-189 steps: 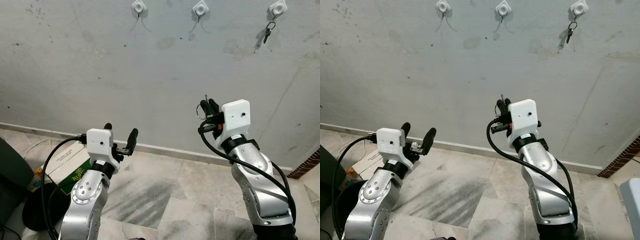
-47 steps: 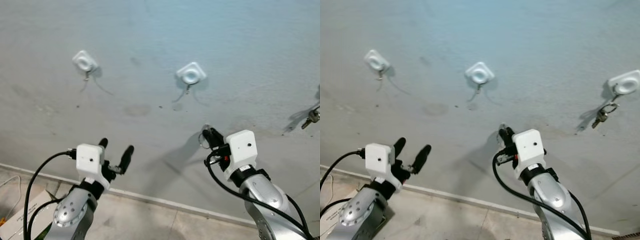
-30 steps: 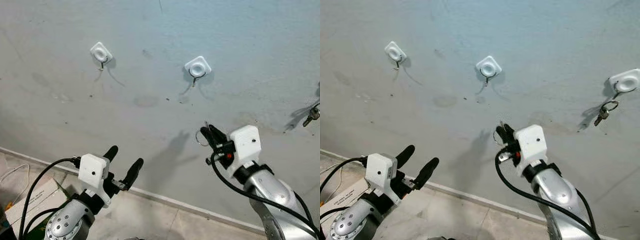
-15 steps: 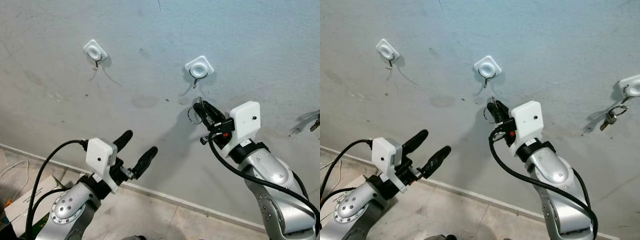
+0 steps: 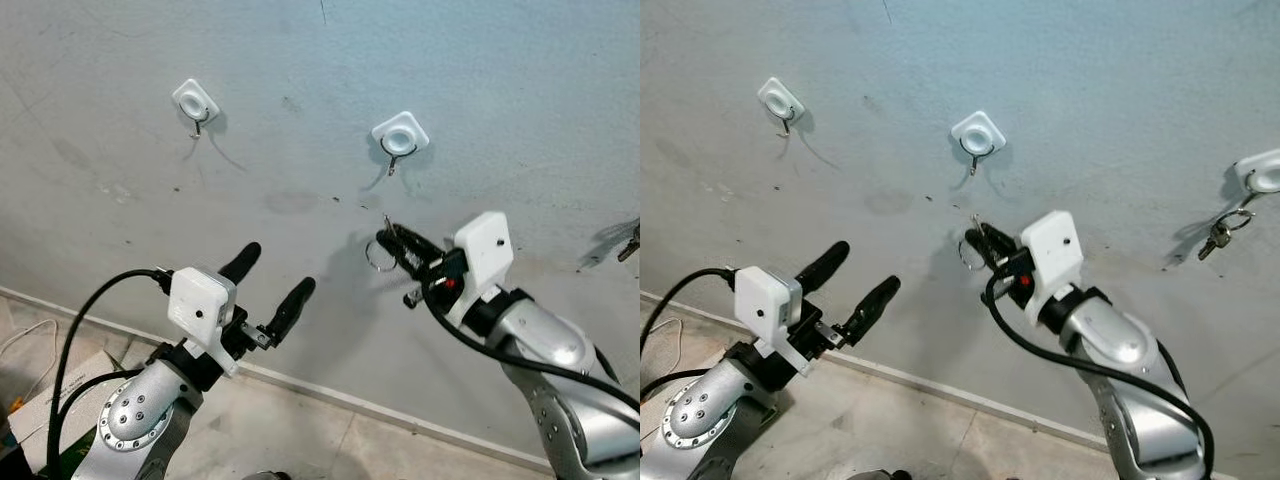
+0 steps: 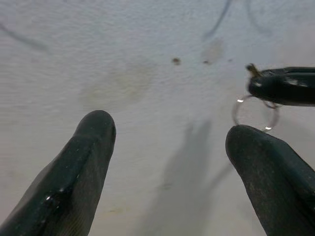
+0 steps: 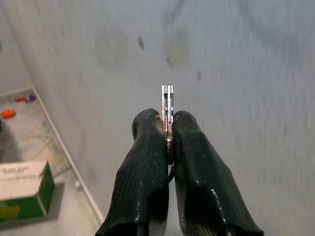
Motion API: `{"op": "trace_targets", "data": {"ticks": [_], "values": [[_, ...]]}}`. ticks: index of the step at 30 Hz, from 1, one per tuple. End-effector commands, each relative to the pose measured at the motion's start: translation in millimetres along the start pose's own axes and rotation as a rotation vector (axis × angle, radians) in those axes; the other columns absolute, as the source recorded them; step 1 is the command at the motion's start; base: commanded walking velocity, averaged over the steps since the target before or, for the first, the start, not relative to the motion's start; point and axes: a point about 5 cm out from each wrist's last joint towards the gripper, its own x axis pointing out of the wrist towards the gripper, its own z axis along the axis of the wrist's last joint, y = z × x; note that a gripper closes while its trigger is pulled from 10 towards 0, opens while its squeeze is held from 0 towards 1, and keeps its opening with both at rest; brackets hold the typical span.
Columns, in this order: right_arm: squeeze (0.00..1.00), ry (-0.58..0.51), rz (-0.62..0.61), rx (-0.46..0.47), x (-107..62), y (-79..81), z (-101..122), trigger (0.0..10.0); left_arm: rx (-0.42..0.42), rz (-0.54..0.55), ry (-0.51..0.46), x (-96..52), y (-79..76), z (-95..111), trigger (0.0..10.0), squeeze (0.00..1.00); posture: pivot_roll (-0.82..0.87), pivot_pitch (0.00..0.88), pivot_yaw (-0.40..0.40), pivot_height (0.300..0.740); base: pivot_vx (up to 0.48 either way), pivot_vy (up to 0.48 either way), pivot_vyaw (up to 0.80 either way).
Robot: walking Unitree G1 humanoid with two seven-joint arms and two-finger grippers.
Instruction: Hang keys on a hook
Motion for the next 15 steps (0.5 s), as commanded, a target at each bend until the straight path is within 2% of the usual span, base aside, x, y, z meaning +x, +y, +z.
{"op": "trace_targets", "data": {"ticks": [1,3,6,15], "values": [[0.00,-0.007,0.005,-0.014,0.8,1.2,1,10.0,0.037,0.018,-0.010,-5.9,1.3,5,10.0,0.00,-0.01,0.098,0.045,0.740,0.000,0.000,0.00],[0.00,-0.008,-0.011,-0.026,1.5,-0.5,0,10.0,0.062,0.045,-0.003,-12.0,1.9,5,10.0,0.00,0.00,0.094,0.041,0.740,0.000,0.000,0.00],[0.00,-0.032,-0.029,-0.038,5.2,-0.8,3,10.0,0.001,0.045,-0.027,-12.6,2.4,7,10.0,0.00,0.01,0.085,0.039,0.740,0.000,0.000,0.00],[0.00,-0.072,-0.065,-0.070,16.3,1.6,3,10.0,0.044,0.045,-0.087,0.4,1.0,13,10.0,0.00,0.01,0.034,0.033,0.740,0.000,0.000,0.00]]}}
